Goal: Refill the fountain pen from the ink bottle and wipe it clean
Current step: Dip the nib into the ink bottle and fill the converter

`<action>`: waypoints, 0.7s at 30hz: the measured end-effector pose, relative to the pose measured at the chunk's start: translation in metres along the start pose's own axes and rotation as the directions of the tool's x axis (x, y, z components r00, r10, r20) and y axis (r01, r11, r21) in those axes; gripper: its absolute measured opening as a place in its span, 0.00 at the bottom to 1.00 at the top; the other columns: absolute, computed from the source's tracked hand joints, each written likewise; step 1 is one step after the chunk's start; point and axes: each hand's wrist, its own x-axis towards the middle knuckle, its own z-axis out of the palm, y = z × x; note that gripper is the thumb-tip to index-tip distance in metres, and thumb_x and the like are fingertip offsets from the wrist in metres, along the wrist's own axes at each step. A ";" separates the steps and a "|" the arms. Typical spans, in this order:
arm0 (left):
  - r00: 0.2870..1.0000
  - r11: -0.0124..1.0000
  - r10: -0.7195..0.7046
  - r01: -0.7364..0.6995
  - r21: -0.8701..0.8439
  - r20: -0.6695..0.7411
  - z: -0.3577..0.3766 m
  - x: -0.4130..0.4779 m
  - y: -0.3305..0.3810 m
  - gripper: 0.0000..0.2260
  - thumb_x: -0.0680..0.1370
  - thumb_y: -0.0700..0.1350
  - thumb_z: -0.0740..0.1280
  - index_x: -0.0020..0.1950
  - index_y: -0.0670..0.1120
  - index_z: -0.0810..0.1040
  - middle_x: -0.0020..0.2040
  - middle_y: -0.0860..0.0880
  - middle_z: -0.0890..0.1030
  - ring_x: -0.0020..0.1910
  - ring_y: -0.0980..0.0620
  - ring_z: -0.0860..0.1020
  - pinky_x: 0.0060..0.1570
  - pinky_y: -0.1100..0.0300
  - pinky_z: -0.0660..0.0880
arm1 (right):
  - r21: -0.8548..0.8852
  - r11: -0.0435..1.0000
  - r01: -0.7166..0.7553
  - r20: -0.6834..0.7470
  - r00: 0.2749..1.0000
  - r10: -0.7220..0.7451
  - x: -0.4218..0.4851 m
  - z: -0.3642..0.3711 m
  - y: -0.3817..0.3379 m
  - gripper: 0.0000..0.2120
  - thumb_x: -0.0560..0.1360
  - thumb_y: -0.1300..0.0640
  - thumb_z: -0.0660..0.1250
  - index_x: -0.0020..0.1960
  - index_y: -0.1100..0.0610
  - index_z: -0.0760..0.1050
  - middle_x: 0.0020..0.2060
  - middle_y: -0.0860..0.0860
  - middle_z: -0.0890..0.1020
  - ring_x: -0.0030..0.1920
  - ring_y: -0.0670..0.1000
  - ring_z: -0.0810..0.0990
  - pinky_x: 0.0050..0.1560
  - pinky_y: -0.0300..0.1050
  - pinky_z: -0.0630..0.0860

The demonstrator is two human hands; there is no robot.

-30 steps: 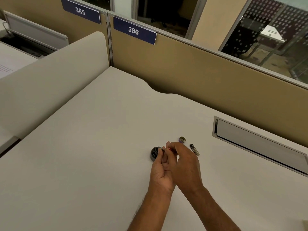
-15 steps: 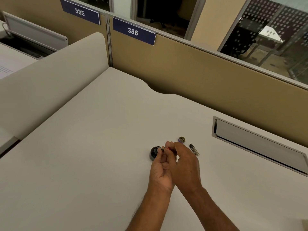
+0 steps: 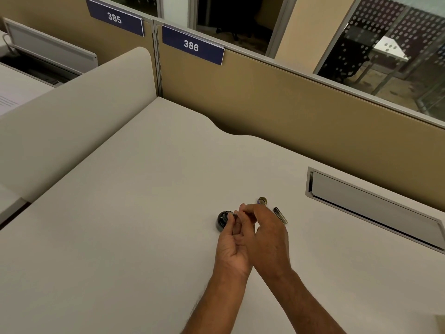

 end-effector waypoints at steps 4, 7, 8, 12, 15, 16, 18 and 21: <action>1.000 1.000 -0.001 0.001 -0.012 0.004 -0.001 0.000 0.000 0.18 0.83 0.44 0.65 0.46 0.32 0.86 0.43 0.33 0.87 0.39 0.35 0.88 0.29 0.44 0.83 | 0.005 1.000 -0.017 -0.006 1.000 0.017 0.000 0.002 0.000 0.02 0.78 0.53 0.68 0.48 0.48 0.80 0.44 0.40 0.85 0.47 0.40 0.83 0.48 0.29 0.74; 1.000 1.000 -0.002 0.002 -0.013 0.000 0.000 -0.001 0.000 0.18 0.83 0.44 0.64 0.46 0.32 0.86 0.44 0.33 0.87 0.39 0.36 0.88 0.29 0.44 0.83 | 0.002 1.000 -0.014 -0.027 1.000 0.014 0.000 0.001 -0.002 0.03 0.78 0.53 0.68 0.46 0.50 0.79 0.41 0.42 0.85 0.45 0.42 0.83 0.46 0.28 0.73; 1.000 1.000 -0.001 0.001 -0.008 -0.004 0.000 -0.001 0.000 0.17 0.83 0.44 0.64 0.47 0.32 0.86 0.44 0.33 0.87 0.39 0.36 0.88 0.29 0.44 0.83 | -0.003 1.000 -0.012 -0.031 0.999 0.011 0.000 0.000 -0.003 0.04 0.78 0.53 0.68 0.46 0.50 0.79 0.41 0.42 0.85 0.44 0.42 0.83 0.45 0.29 0.73; 1.000 1.000 -0.026 0.026 0.005 0.016 0.005 -0.007 -0.002 0.12 0.79 0.42 0.68 0.51 0.33 0.84 0.45 0.33 0.87 0.41 0.35 0.88 0.31 0.43 0.84 | -0.007 1.000 -0.009 -0.024 1.000 0.008 -0.002 -0.002 -0.005 0.02 0.79 0.52 0.69 0.48 0.48 0.79 0.42 0.40 0.84 0.45 0.40 0.83 0.46 0.31 0.76; 1.000 0.998 -0.014 0.014 0.062 0.007 0.006 -0.010 -0.002 0.12 0.78 0.43 0.67 0.51 0.34 0.84 0.45 0.34 0.87 0.42 0.36 0.88 0.32 0.43 0.84 | 0.004 1.000 -0.021 -0.031 0.999 0.021 -0.005 -0.004 -0.007 0.03 0.78 0.51 0.70 0.51 0.48 0.80 0.44 0.38 0.84 0.47 0.40 0.83 0.48 0.26 0.73; 1.000 0.996 -0.004 0.004 0.089 -0.003 0.006 -0.010 -0.003 0.12 0.79 0.43 0.67 0.51 0.34 0.84 0.45 0.34 0.87 0.42 0.37 0.88 0.33 0.44 0.84 | 0.009 1.000 -0.024 -0.034 0.999 0.024 -0.006 -0.005 -0.007 0.04 0.78 0.50 0.70 0.51 0.48 0.81 0.44 0.38 0.84 0.47 0.39 0.83 0.48 0.26 0.72; 0.999 0.988 0.022 -0.018 0.154 -0.025 0.005 -0.009 -0.004 0.12 0.76 0.43 0.69 0.52 0.35 0.83 0.46 0.35 0.87 0.43 0.38 0.88 0.34 0.45 0.85 | 0.022 0.999 -0.026 -0.047 0.999 0.027 -0.008 -0.007 -0.008 0.03 0.78 0.51 0.70 0.51 0.47 0.80 0.44 0.37 0.83 0.47 0.38 0.82 0.47 0.26 0.72; 0.998 0.973 0.045 -0.033 0.228 -0.046 0.002 -0.008 -0.004 0.13 0.75 0.43 0.69 0.53 0.35 0.83 0.47 0.36 0.87 0.44 0.40 0.88 0.38 0.47 0.86 | 0.043 0.998 -0.042 -0.057 0.997 0.044 -0.011 -0.009 -0.009 0.03 0.78 0.52 0.70 0.50 0.46 0.80 0.43 0.35 0.82 0.46 0.38 0.82 0.48 0.28 0.73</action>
